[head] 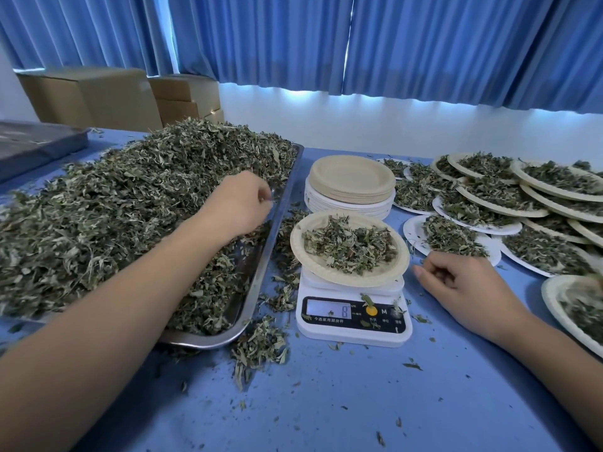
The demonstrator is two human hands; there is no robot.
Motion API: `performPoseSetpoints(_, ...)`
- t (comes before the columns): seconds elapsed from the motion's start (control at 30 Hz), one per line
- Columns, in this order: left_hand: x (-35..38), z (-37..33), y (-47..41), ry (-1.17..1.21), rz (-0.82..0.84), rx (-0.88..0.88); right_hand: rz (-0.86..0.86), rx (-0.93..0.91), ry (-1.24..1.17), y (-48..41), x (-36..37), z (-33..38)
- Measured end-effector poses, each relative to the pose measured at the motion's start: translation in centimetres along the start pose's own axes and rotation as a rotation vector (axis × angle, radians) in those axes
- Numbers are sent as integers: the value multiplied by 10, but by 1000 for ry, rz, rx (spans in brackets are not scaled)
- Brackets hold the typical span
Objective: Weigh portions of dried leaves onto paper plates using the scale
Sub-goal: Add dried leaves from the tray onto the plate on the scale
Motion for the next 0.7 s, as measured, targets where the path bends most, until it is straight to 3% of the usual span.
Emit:
performPoseSetpoints(0.07, -4, -14, 6, 169, -102, 156, 1, 4, 5, 0, 0, 0)
performPoseSetpoints(0.23, 7, -46, 24, 339, 32, 471, 8, 3, 5, 0, 0, 0)
performPoseSetpoints(0.43, 12, -49, 27, 334, 136, 524, 13, 10, 1, 0, 0, -1)
performPoseSetpoints(0.7, 23, -54, 29, 127, 251, 512, 10, 9, 4, -1, 0, 0)
Point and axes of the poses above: each hand's wrist, its own y-axis away from the middle knuckle, its own x-axis out of the palm, z = x × y, the point moved 3 cm from there along -y, towards the middle knuckle, and after that the axes turned 11 degrees about z, right-handed, at the moved point
